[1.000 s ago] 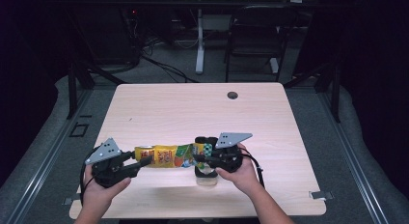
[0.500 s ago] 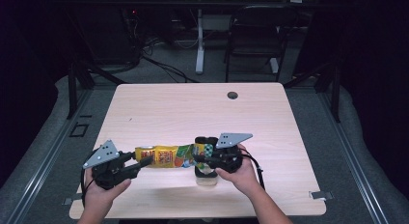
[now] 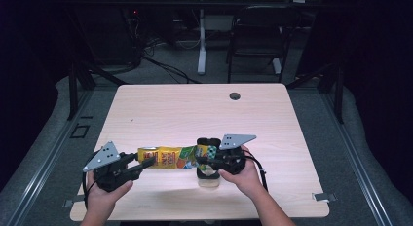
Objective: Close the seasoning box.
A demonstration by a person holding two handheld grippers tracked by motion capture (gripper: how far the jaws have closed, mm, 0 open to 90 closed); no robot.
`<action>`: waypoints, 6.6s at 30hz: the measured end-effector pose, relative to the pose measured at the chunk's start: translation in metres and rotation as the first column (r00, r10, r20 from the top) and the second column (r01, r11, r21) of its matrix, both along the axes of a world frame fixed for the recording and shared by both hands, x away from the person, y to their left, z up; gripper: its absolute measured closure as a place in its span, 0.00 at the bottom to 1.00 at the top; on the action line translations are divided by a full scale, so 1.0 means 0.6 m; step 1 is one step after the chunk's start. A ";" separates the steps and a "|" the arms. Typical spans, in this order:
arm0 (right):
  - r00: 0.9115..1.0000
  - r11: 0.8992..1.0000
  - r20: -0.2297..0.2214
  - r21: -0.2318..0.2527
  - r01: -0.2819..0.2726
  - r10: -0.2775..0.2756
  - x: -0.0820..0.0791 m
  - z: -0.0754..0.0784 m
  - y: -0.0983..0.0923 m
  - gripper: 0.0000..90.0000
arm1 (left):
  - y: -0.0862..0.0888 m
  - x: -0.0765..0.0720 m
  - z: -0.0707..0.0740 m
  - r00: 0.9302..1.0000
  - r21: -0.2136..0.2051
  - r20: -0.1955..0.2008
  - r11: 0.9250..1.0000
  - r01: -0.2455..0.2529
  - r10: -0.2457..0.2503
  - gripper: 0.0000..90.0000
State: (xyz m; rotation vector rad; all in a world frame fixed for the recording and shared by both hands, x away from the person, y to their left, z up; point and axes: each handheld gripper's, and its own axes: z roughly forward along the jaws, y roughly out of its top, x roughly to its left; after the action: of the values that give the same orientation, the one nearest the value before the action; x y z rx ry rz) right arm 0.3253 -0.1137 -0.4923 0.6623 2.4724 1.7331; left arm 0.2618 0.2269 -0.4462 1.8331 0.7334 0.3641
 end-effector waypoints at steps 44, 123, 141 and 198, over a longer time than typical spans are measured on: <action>1.000 1.000 -0.018 0.021 0.019 -0.018 0.001 -0.003 -0.011 0.98 | -0.020 0.002 0.017 0.999 -0.013 0.050 1.000 0.020 -0.019 0.77; 1.000 0.999 -0.022 0.031 0.023 -0.022 -0.011 -0.001 -0.029 0.97 | -0.052 0.007 0.041 0.994 -0.027 0.086 0.997 0.069 -0.066 0.79; 0.999 0.998 -0.022 0.044 0.036 -0.035 -0.010 0.005 -0.042 0.97 | -0.062 0.015 0.040 0.994 -0.042 0.084 0.996 0.078 -0.074 0.78; 0.998 0.997 -0.019 0.056 0.055 -0.054 -0.007 0.012 -0.049 0.97 | -0.074 0.021 0.048 0.992 -0.047 0.099 0.996 0.080 -0.075 0.78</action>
State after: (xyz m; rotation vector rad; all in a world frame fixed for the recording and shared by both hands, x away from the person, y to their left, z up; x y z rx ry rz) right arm 0.3210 -0.1433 -0.4851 0.7462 2.4008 1.7909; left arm 0.2743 0.1825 -0.4171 1.7775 0.5971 0.3779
